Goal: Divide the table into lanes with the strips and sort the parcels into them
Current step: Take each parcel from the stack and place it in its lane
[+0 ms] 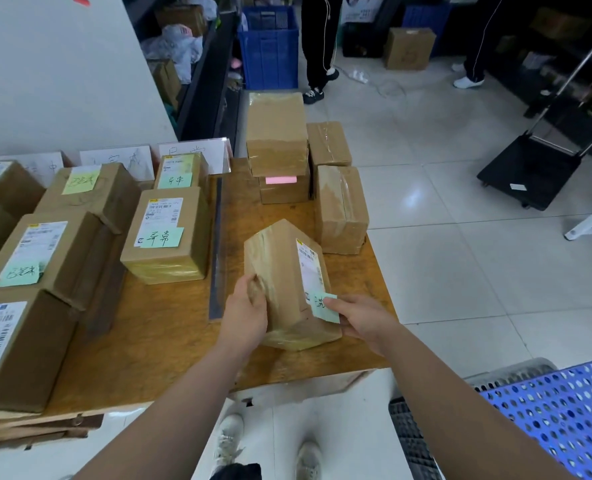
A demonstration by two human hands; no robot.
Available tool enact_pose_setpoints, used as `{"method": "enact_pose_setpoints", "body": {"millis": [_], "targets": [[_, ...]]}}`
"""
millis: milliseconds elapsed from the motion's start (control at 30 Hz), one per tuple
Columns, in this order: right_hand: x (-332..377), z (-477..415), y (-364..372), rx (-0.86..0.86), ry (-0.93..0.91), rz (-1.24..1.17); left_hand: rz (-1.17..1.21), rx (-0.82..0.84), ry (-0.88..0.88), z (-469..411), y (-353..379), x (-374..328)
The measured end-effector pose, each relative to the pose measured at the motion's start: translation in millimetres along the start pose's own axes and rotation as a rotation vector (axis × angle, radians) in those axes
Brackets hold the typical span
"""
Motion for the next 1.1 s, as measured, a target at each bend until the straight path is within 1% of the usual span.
{"method": "enact_pose_setpoints", "body": {"millis": [100, 233, 300, 433, 533, 633, 733, 800, 900, 1033, 1100], "targets": [[4.9, 4.1, -4.7, -0.073, -0.045, 0.043, 0.171, 0.079, -0.102, 4.0, 6.1, 10.7], [20.0, 14.4, -18.3, -0.138, -0.113, 0.020, 0.259, 0.127, -0.142, 5.0, 13.6, 14.7], [32.6, 20.6, -25.9, -0.156, -0.156, -0.018, 0.337, 0.152, -0.107, 8.3, 15.4, 4.2], [67.8, 34.4, -39.2, -0.208, -0.263, -0.057, 0.488, 0.141, -0.034, 9.9, 9.5, -20.5], [99.1, 50.1, -42.8, -0.243, -0.360, -0.102, 0.571, 0.143, 0.016, 10.6, -3.8, -38.6], [126.1, 66.5, -33.2, -0.237, -0.433, -0.148, 0.648, 0.126, 0.075, 9.4, -26.3, -50.2], [146.9, 78.4, -11.7, -0.211, -0.472, -0.126, 0.661, 0.085, 0.137, 7.2, -56.4, -54.5], [158.5, 84.7, 9.4, -0.182, -0.483, -0.098, 0.686, 0.062, 0.144, 5.7, -78.7, -50.8], [175.2, 93.3, 51.1, -0.142, -0.500, -0.073, 0.711, 0.042, 0.128, 4.1, -117.0, -36.2], [187.5, 101.9, 121.6, -0.110, -0.492, -0.069, 0.740, -0.056, 0.095, 11.2, -184.7, -2.1], [191.4, 106.3, 161.1, -0.087, -0.485, -0.065, 0.717, -0.052, 0.079, 16.6, -217.0, 15.9]]}}
Point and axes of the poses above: each hand's wrist, its own z-axis away from the middle knuckle, its own y-axis out of the palm, x = y × z, the point moved 9 cm from there along -z, towards the middle knuckle, and after that the axes turned 8 degrees about z, right-handed, at the moved point
